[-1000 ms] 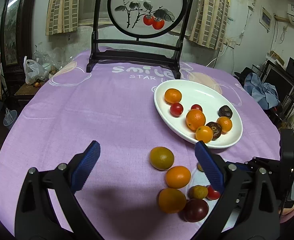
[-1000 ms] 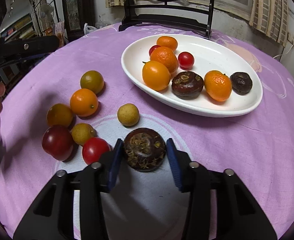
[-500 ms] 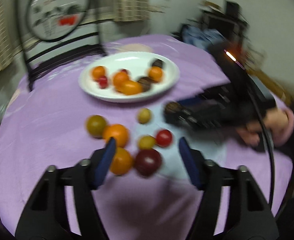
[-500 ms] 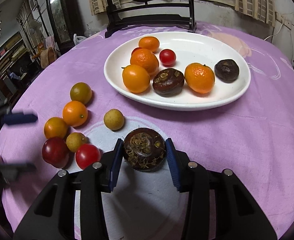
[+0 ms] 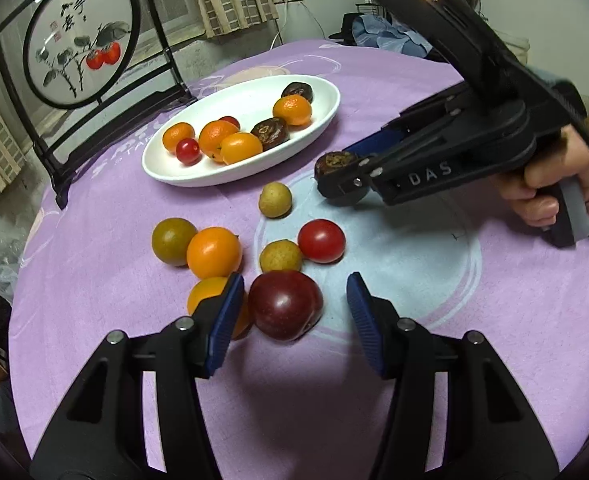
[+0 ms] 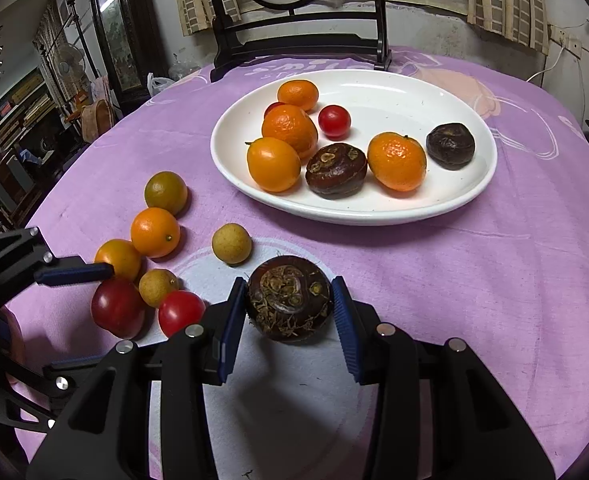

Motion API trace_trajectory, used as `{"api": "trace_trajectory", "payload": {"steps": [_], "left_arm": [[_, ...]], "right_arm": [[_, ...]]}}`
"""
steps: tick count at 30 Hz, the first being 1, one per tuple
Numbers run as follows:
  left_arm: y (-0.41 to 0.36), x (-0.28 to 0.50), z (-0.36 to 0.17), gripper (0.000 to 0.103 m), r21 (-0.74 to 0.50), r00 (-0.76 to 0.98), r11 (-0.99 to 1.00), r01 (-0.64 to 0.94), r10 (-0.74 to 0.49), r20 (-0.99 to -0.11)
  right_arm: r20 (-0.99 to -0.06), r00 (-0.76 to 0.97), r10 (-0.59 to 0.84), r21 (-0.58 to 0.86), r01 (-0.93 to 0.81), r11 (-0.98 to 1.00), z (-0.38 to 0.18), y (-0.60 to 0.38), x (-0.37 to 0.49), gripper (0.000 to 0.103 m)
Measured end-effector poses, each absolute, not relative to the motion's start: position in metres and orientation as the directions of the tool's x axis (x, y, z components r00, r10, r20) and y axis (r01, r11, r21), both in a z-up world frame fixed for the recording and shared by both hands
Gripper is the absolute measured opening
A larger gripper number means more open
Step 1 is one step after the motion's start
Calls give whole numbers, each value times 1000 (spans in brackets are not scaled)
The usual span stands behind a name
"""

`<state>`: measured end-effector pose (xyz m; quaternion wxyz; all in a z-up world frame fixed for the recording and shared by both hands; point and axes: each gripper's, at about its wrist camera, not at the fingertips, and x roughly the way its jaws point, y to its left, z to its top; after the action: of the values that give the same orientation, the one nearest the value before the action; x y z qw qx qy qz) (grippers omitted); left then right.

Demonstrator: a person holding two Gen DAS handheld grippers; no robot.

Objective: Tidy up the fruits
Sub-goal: 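Hold the dark brown fruit in the right tool while the left tool grasps a dark red tomato, then carry both fruits over the white plate and open both tools to release them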

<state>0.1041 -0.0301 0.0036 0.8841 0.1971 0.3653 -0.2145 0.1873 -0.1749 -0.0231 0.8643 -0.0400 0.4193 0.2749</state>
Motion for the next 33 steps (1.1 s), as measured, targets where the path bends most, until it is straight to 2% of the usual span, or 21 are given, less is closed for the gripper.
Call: {"api": "trace_trajectory", "payload": {"steps": [6,12,21,28,33], "left_arm": [[-32,103,0,41,251,672,825,506,-196,-714],[-32,104,0,39,253,675,826,504,-193,-712],[-13,107,18,39,131,680,875,465,-258,-687],[3,130,44,39,-113,618,872,476,-423,-663],[-6,177,64,39,-109,672,911,397,-370,-641]], "right_arm": [[-744,500,442,165,-504,848,-21,-177,187,43],[-738,506,447,175,-497,850,-19,-180,187,43],[-699,513,498,221,-508,833,-8,-185,183,43],[-586,614,528,271,-466,842,15,-201,191,43],[-544,680,491,321,-372,871,17,-210,229,43]]}}
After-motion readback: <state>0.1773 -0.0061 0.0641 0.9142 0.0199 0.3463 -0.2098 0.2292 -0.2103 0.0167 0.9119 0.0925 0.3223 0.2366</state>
